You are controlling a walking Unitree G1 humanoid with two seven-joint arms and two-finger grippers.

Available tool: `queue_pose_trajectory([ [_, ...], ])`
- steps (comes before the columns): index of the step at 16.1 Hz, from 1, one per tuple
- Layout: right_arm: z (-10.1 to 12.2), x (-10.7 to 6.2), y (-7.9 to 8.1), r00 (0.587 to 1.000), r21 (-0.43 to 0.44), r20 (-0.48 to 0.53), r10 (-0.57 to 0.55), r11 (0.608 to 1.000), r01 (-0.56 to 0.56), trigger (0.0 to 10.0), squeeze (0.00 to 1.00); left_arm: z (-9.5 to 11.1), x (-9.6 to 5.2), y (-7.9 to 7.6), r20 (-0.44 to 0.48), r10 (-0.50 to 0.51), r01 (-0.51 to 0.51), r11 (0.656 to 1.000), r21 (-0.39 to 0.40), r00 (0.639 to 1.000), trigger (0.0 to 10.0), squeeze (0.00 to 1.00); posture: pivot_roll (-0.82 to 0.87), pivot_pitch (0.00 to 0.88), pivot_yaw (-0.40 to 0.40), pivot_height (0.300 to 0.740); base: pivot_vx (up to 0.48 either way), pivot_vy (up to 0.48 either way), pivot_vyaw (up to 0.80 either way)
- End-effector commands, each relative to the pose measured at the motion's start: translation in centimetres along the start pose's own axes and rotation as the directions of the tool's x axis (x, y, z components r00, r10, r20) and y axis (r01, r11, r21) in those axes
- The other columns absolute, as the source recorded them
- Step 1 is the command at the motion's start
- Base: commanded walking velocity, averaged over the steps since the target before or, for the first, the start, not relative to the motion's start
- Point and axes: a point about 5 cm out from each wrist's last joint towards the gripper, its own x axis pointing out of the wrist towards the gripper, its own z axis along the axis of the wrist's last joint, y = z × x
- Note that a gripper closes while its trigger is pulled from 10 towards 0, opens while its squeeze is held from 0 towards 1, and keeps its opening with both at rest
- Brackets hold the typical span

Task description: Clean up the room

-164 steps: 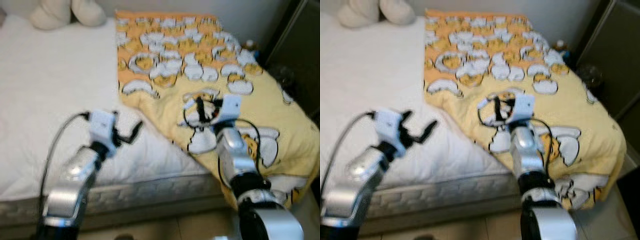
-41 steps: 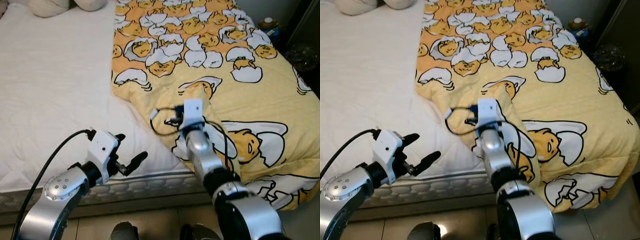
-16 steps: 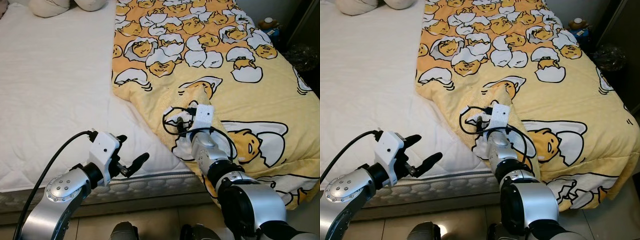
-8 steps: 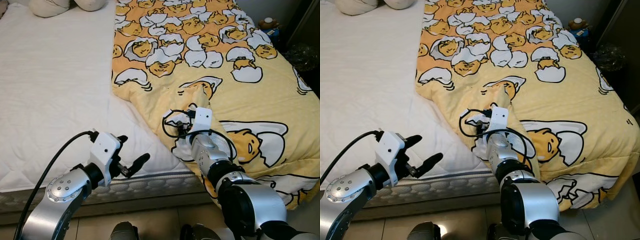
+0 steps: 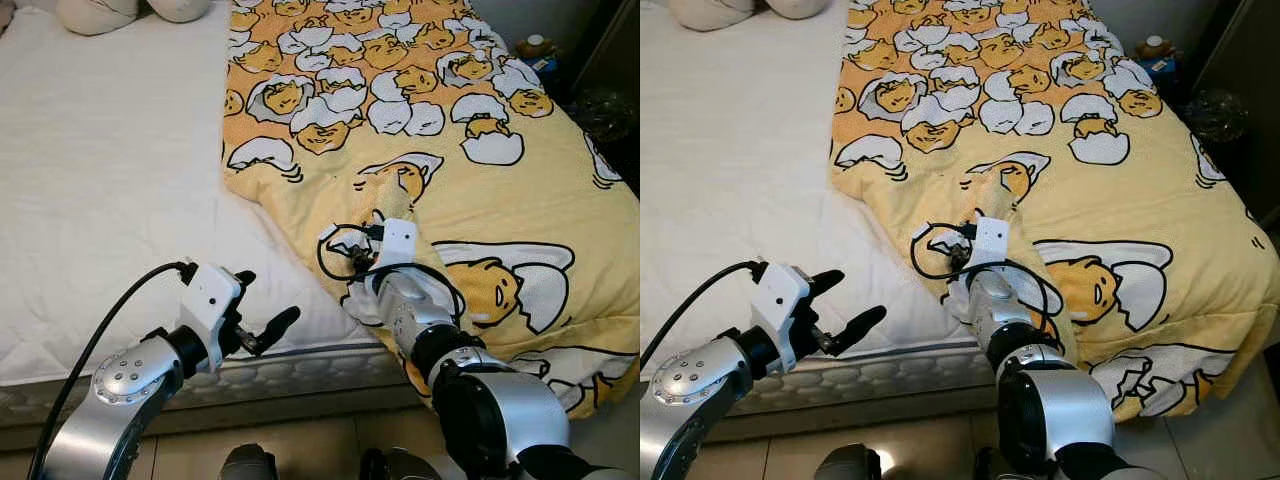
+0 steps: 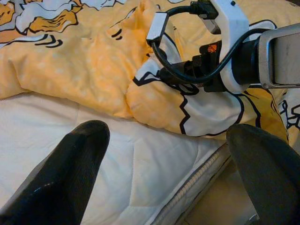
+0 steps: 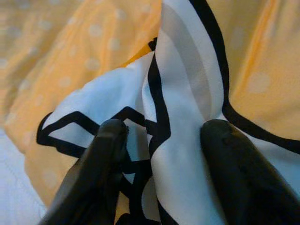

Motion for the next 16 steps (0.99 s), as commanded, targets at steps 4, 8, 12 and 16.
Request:
queue_pose_trajectory([
  [4,-1.3,-0.2,0.9,0.998,0.007,-0.035,0.047,0.999,-0.047,0.0,0.00,0.1,0.1,-0.1,-0.003,-0.011,0.011,1.000,0.011,1.000,10.0,0.00,0.21,0.125,0.028,0.740,0.000,0.000,0.00],
  [8,-1.9,-0.4,1.6,0.995,0.004,-0.035,0.094,0.996,-0.094,0.0,0.00,0.1,0.1,-0.2,-0.002,-0.014,0.014,1.000,0.010,1.000,10.0,0.00,0.21,0.127,0.031,0.740,0.000,0.000,0.00],
  [12,-2.9,-0.6,2.4,0.988,-0.009,-0.046,0.146,0.989,-0.147,0.0,0.00,0.1,0.2,-0.2,-0.001,-0.016,0.016,1.000,0.007,1.000,10.0,0.00,0.20,0.128,0.031,0.740,0.000,0.000,0.00],
  [16,-5.0,-1.5,4.4,0.963,-0.045,-0.078,0.257,0.964,-0.261,0.0,0.00,0.1,0.2,-0.2,-0.001,-0.017,0.017,1.000,0.007,1.000,10.0,0.00,0.20,0.128,0.032,0.740,0.000,0.000,0.00],
])
